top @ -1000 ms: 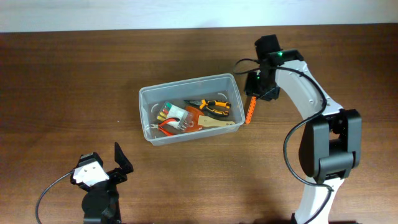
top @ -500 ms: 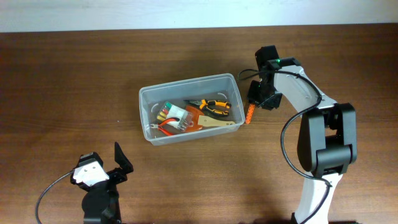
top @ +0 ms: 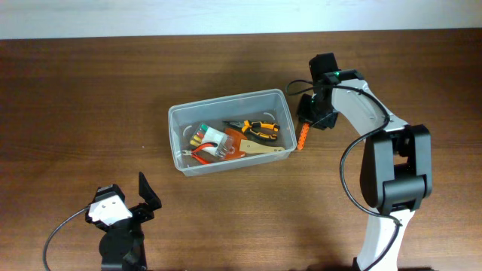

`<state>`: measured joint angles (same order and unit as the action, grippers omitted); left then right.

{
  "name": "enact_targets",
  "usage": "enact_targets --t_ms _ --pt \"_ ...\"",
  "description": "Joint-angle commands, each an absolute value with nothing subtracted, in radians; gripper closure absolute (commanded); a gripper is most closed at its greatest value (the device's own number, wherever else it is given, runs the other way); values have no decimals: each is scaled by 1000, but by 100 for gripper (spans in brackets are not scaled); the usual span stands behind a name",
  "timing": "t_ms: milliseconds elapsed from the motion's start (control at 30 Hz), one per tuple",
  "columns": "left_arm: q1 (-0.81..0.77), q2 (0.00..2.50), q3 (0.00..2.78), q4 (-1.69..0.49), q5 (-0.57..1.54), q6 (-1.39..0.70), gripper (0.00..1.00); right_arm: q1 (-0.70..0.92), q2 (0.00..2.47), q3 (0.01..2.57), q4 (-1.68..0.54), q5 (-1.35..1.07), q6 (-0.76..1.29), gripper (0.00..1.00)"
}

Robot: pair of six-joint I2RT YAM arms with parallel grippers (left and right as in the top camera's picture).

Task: Pack container
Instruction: 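Grasp the orange bead strip by its end with the right gripper, then lift the bead strip and drop it into the container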

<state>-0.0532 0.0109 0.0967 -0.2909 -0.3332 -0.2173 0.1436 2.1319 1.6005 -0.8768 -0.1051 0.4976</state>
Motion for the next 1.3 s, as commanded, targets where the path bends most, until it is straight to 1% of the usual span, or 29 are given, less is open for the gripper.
enact_targets --t_ms 0,67,133,267,367,467,667,800,900,1000,1100,1167,1267 --pt "-57 6 93 -292 -337 -208 1 147 2117 1623 -873 -165 476 69" --pt "-57 6 93 -292 -337 -208 1 150 2115 1623 -880 -149 477 68" --pt "-57 6 93 -292 -337 -208 1 150 2122 1619 -888 -121 480 64" --pt "-57 6 93 -292 -337 -208 1 150 2137 1605 -897 -76 510 62" --pt "-57 6 93 -292 -337 -208 1 151 2145 1588 -881 -70 515 62" --pt "-57 6 93 -292 -337 -208 1 151 2152 1554 -857 -70 515 65" --pt "-57 6 93 -292 -337 -208 1 150 2156 1473 -795 -71 533 67" --pt "-57 6 93 -292 -337 -208 1 150 2152 1473 -783 -70 529 79" --pt "-57 6 93 -292 -337 -208 1 142 2141 1502 -789 -71 465 86" --pt "-57 6 93 -292 -337 -208 1 127 2116 1563 -823 -69 366 90" --pt "-57 6 93 -292 -337 -208 1 109 2078 1654 -873 -66 287 91" --pt "-57 6 93 -292 -337 -208 1 104 2052 1729 -915 -66 259 96" --pt "-57 6 93 -292 -337 -208 1 106 2020 1863 -991 -74 211 96"
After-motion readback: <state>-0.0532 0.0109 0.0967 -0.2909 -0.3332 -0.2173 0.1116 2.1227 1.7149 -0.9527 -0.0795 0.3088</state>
